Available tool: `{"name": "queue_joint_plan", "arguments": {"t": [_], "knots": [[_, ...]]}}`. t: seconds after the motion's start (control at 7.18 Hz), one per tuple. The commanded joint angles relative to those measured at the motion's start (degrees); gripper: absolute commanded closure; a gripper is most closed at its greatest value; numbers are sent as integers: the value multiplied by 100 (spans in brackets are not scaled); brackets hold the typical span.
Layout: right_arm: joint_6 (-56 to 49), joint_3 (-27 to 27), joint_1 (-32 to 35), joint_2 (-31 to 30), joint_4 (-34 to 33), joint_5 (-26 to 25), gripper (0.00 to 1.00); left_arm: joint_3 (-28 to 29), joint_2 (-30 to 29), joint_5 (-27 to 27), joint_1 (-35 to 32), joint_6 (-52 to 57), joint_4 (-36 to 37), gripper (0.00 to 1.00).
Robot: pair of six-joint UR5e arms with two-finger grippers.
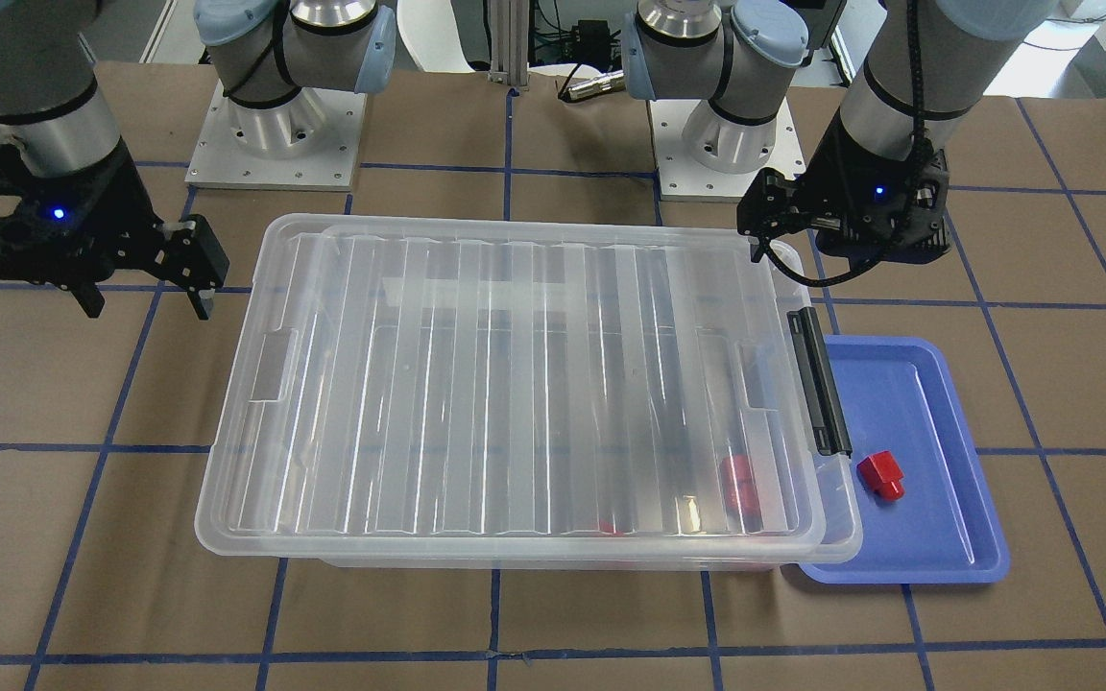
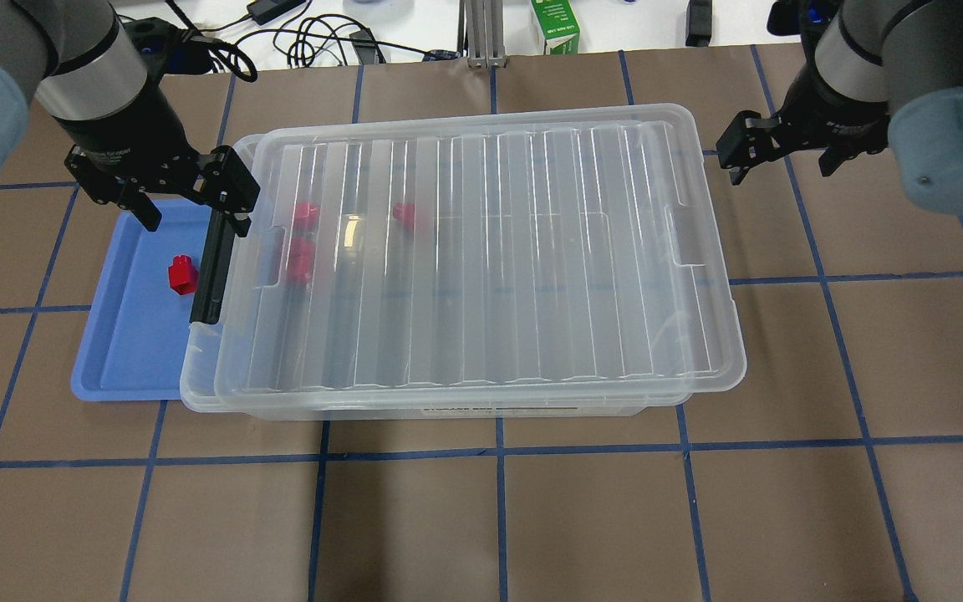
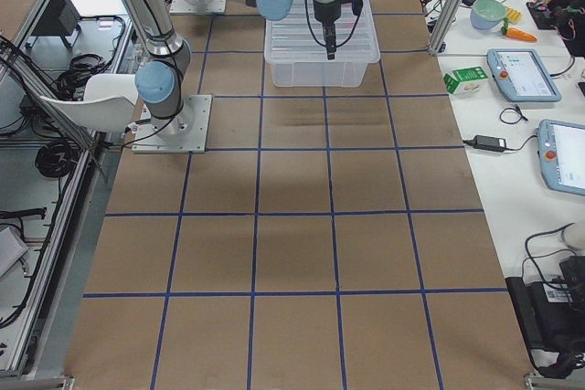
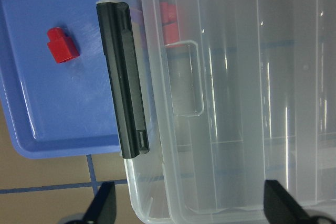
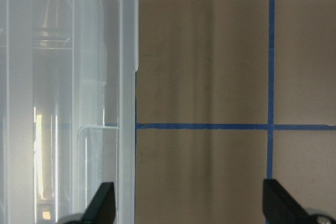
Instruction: Place red block in blue tray from box
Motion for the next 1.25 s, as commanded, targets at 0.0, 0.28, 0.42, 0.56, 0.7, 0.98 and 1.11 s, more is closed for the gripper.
{"name": "queue_joint_plan", "arguments": {"t": [0.0,0.28,0.42,0.56,0.7,0.98,1.11], "knots": [[78,-577,128,-224,1119,10,0,-53,17,-1,0,0,3,0],[140,-862,243,-162,1714,26,0,-115,26,-10,0,0,12,0],[132,-880,339,-171,1732,27,0,-115,44,-27,0,0,20,0],[149,-845,523,-154,1741,18,0,-106,79,-2,0,9,20,0],[149,-836,559,-145,1732,53,0,-106,114,-1,0,9,12,0],[149,-819,560,-136,1453,159,0,-115,123,-10,0,9,3,0],[149,-810,560,-136,1381,159,0,-124,132,-1,0,17,-6,0]]}}
